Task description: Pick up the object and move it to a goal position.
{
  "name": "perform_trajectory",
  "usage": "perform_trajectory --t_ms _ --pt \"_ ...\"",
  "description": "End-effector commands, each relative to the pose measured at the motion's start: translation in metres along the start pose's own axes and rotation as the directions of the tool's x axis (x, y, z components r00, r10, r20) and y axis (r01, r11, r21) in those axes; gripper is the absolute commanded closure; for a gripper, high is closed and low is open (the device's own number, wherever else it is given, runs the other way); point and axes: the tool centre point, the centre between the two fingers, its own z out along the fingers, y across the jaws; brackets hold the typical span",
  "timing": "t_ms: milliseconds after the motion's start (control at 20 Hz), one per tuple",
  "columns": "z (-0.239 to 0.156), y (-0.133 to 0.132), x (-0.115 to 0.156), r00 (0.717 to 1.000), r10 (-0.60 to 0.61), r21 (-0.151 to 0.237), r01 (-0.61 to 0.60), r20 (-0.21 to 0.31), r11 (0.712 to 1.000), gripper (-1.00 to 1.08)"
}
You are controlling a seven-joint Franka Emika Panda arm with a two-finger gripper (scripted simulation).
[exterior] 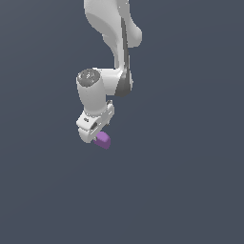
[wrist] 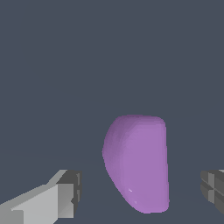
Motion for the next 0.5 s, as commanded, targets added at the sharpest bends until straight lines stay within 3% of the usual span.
perform_trajectory --t_ms 0,450 --pt "0.0015 -0.0002 -0.0011 1.000 -0.026 0.000 0.026 -0.001 1.000 -0.92" --pt "0.0043 -0.0004 -0.0023 0.999 -0.045 0.001 0.045 -0.001 0.999 -0.92"
